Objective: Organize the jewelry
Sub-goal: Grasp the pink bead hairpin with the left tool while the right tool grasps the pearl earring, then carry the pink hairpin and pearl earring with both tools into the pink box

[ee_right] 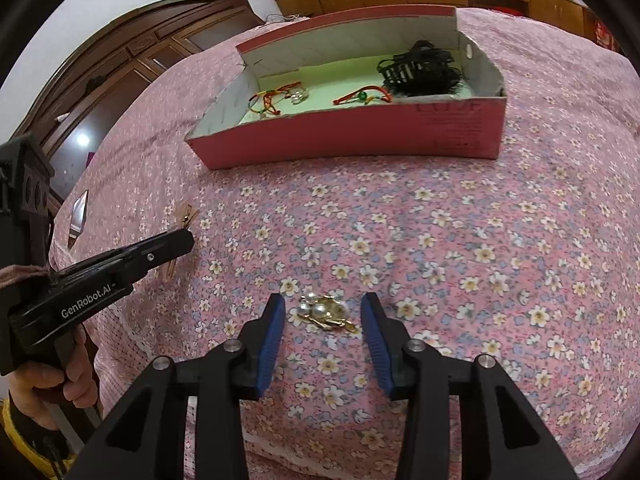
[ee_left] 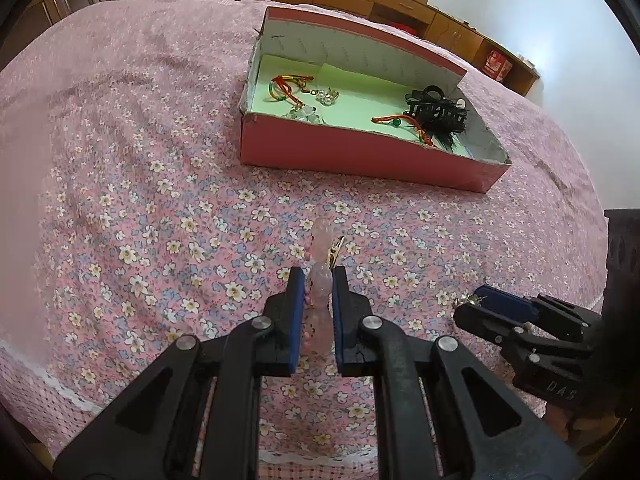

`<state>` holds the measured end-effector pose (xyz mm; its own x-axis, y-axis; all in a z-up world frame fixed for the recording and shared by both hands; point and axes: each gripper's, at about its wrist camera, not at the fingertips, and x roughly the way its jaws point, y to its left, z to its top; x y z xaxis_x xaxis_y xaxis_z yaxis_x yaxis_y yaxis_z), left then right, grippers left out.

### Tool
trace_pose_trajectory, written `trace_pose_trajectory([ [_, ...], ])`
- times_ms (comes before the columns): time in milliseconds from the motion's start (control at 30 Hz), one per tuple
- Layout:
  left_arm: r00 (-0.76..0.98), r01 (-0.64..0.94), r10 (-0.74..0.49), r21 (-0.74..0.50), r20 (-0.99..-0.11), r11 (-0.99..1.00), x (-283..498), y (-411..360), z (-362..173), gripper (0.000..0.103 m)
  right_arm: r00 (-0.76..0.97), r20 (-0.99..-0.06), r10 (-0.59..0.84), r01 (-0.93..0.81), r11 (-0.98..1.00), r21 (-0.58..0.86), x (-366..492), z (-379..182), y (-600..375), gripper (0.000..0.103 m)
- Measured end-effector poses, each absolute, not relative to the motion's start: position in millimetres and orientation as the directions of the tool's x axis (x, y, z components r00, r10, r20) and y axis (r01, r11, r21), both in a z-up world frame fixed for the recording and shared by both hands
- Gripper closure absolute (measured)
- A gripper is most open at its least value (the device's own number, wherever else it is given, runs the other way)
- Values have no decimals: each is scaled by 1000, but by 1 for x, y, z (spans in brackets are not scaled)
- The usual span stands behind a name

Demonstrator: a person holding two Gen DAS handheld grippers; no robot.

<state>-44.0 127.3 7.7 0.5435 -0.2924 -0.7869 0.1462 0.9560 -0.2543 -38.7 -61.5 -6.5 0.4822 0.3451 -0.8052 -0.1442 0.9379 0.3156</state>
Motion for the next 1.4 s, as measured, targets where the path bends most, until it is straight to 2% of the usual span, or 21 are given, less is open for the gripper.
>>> trace_pose_trajectory([
  [233, 541, 152, -306, -267, -783, 952, -42, 126, 7, 98, 504, -814, 290, -166, 957, 238, -43, -11, -49, 61],
  [433, 540, 157, -319, -279, -779, 947, -38, 123, 5, 98, 518, -814, 264, -162, 964, 210, -47, -13, -49, 88],
  [867, 603, 178, -323, -272, -730, 946, -38, 124, 24, 98, 575, -750, 327, -138, 942, 305, -58, 2, -69, 91],
  [1400, 674, 250, -357, -256, -647, 934, -25, 104, 60, 98, 680, -664, 311, -146, 945, 293, -45, 47, -84, 91],
])
